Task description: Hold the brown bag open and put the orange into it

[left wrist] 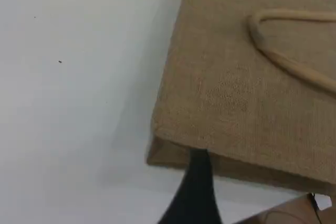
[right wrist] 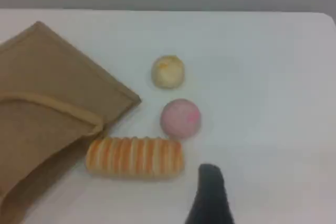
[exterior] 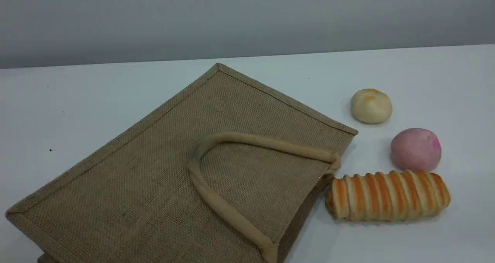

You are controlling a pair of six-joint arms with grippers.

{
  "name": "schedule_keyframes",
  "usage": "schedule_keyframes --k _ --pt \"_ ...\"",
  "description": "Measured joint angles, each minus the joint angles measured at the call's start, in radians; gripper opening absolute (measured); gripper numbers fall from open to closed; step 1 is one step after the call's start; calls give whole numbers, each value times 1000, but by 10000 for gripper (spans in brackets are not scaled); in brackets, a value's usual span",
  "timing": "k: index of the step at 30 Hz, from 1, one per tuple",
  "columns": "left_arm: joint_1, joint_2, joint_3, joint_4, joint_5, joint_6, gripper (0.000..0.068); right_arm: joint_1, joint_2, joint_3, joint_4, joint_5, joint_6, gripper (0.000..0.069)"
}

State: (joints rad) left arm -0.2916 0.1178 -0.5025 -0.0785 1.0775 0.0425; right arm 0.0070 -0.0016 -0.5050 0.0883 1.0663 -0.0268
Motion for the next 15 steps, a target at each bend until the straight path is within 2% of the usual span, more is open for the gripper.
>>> schedule_keyframes --k 6,9,15 --pt "5 0 0 -1 1 1 588 3 2 0 0 0 -1 471" --pt "66 -1 0 -1 1 2 588 3 2 0 0 0 -1 471" --pt "223 -8 0 -1 1 2 588 3 2 0 0 0 -1 471"
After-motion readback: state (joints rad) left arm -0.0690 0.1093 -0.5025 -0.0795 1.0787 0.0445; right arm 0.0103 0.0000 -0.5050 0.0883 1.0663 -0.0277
